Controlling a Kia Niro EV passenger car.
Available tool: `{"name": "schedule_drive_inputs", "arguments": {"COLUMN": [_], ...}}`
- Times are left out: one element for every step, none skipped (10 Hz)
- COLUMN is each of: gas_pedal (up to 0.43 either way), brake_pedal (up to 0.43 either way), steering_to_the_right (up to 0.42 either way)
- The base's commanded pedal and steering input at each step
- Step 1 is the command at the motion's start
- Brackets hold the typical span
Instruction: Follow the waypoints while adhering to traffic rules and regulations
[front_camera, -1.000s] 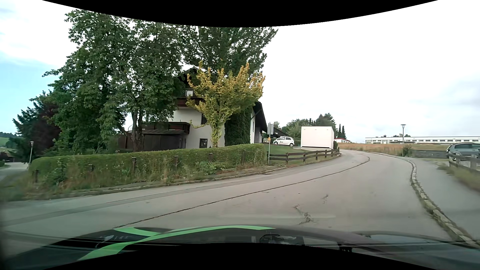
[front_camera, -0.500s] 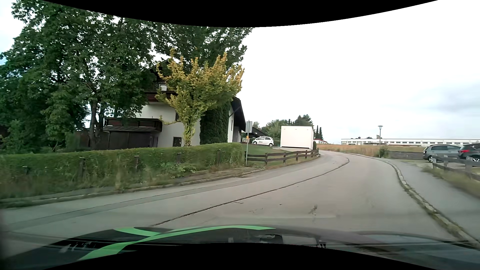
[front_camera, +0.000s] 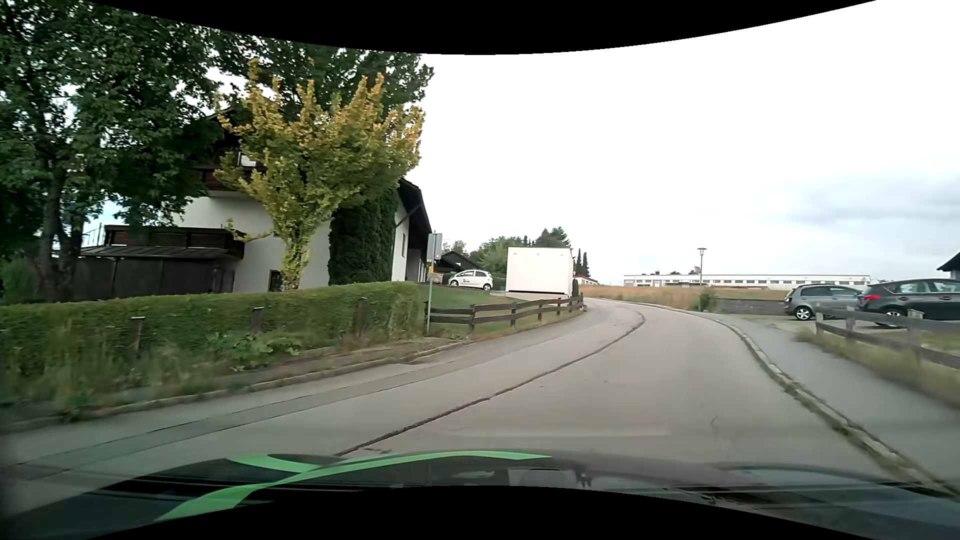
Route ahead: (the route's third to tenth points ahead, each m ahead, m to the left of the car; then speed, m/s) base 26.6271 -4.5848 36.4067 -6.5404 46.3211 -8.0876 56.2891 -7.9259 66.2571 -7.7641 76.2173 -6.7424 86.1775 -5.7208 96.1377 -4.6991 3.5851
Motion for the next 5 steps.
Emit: {"name": "schedule_drive_inputs", "arguments": {"gas_pedal": [0.248,0.248,0.248,0.268,0.268], "brake_pedal": [0.0,0.0,0.0,0.0,0.0], "steering_to_the_right": [0.352,0.36,0.36,0.357,0.342]}}
